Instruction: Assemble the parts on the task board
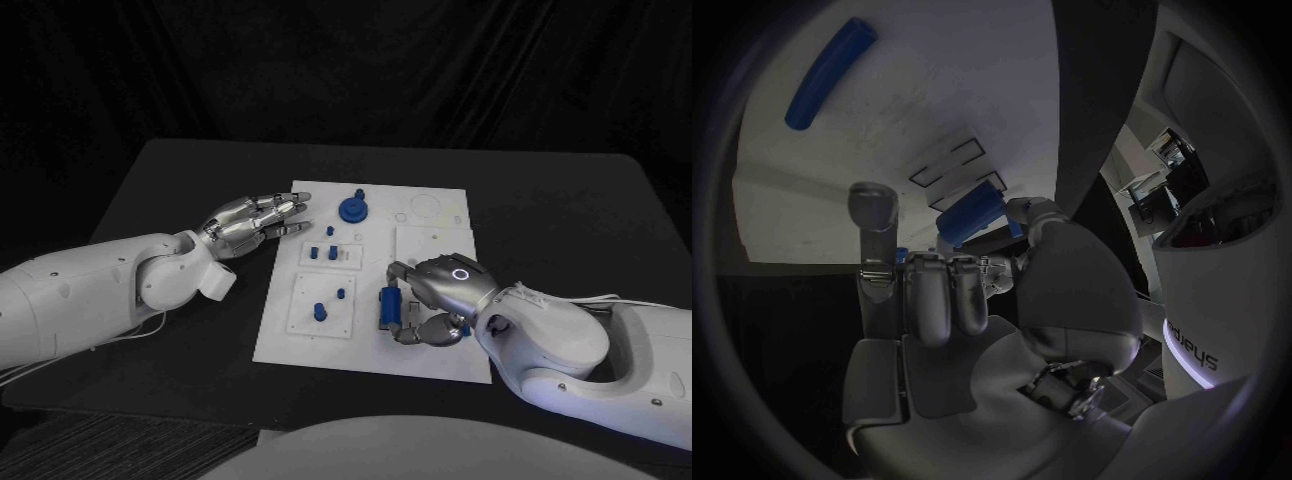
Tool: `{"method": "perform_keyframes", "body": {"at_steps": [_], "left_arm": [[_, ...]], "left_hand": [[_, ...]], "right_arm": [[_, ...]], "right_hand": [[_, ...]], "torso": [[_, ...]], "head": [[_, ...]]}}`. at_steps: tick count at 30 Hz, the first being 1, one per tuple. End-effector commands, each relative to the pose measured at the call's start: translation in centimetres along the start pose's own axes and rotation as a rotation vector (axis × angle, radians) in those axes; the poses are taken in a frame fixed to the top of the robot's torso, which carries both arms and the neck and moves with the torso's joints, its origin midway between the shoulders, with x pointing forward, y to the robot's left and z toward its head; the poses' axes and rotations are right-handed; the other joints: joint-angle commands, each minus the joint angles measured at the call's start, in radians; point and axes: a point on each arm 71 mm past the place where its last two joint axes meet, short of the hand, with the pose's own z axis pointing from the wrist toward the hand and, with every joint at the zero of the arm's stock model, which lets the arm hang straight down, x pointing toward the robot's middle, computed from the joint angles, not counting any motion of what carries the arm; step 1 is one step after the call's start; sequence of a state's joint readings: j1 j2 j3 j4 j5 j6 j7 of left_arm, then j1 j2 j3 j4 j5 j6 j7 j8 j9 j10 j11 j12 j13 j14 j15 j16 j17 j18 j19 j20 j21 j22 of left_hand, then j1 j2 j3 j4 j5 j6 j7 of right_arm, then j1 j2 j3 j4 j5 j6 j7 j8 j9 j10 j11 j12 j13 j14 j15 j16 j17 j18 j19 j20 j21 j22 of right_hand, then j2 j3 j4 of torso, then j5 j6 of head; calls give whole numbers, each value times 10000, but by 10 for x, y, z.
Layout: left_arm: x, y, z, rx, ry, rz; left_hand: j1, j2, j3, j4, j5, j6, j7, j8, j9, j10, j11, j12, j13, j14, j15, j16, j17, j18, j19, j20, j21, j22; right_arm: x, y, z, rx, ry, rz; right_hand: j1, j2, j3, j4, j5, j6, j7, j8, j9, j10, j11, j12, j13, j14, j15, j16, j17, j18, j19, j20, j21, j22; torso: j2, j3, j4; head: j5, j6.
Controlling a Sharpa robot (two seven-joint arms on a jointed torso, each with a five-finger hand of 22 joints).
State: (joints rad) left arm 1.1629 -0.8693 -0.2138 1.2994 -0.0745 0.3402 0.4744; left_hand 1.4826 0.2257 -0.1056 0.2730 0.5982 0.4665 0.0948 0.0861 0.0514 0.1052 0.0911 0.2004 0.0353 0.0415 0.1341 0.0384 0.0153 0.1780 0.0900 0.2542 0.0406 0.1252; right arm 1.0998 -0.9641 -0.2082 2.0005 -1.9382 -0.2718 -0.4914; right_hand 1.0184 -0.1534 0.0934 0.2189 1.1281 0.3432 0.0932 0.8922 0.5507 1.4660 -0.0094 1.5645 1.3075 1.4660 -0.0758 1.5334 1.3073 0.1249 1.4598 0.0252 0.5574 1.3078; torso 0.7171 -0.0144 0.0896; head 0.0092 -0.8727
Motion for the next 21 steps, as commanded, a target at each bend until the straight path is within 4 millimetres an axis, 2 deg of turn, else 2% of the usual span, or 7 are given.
{"method": "perform_keyframes", "body": {"at_steps": [1, 11, 13, 19, 21], "left_arm": [[1, 0, 0, 81, 131, -121], [2, 1, 0, 37, 136, -130], [2, 1, 0, 30, 142, -134], [1, 1, -1, -6, 144, -138], [1, 1, -1, -26, 146, -138]], "left_hand": [[95, 9, 47, -12, 28, -9, 15, 68, 8, 0, 89, 46, 16, -2, 64, 33, 9, 37, 49, 53, 23, 9], [95, 9, 47, -12, 28, -9, 15, 68, 8, 0, 89, 46, 16, -2, 64, 33, 9, 37, 49, 53, 23, 9], [91, 16, 52, -2, 22, -21, 14, 68, 7, 1, 99, 52, 16, 2, 72, 36, 10, 36, 50, 60, 23, 5], [91, 16, 52, -2, 22, -21, 14, 68, 7, 1, 99, 52, 16, 2, 72, 36, 10, 36, 50, 60, 23, 5], [91, 16, 52, -2, 22, -21, 14, 68, 7, 1, 99, 52, 16, 2, 72, 36, 10, 36, 50, 60, 23, 5]], "right_arm": [[2, 1, 0, 26, 141, 105], [3, 2, 1, 93, 355, 115], [4, 2, 1, 132, 412, 89], [5, 1, 1, 242, 577, 8], [5, 1, 1, 287, 625, -19]], "right_hand": [[-76, -6, 1015, 718, -114, 120, -108, -49, -25, 1048, -44, 63, 2633, 885, -32, 25, 1846, 137, 108, 19, -4, 577], [-152, -15, 1080, 710, -500, 145, -66, -220, -225, 1048, -7, 63, 2633, 883, -4, 20, 1839, 139, 112, 39, -64, 586], [-155, -15, 1102, 705, -712, 217, -52, -276, -312, 1048, 5, 63, 2633, 874, 7, 3, 1801, 146, 108, 49, -127, 583], [-131, -25, 1121, 693, -787, 220, -37, -345, -379, 1048, 17, 63, 2633, 871, 18, -5, 1787, 162, 92, 57, -265, 561], [-81, -43, 1144, 684, -825, 166, -9, -452, -465, 1048, 36, 63, 2633, 871, 31, -5, 1789, 161, 91, 68, -274, 563]], "torso": [[-9, -7, 11], [-11, -14, 20], [-11, -16, 22], [9, -25, 23], [15, -23, 23]], "head": [[2, 1], [1, 1], [20, 1], [12, 1], [5, 1]]}}
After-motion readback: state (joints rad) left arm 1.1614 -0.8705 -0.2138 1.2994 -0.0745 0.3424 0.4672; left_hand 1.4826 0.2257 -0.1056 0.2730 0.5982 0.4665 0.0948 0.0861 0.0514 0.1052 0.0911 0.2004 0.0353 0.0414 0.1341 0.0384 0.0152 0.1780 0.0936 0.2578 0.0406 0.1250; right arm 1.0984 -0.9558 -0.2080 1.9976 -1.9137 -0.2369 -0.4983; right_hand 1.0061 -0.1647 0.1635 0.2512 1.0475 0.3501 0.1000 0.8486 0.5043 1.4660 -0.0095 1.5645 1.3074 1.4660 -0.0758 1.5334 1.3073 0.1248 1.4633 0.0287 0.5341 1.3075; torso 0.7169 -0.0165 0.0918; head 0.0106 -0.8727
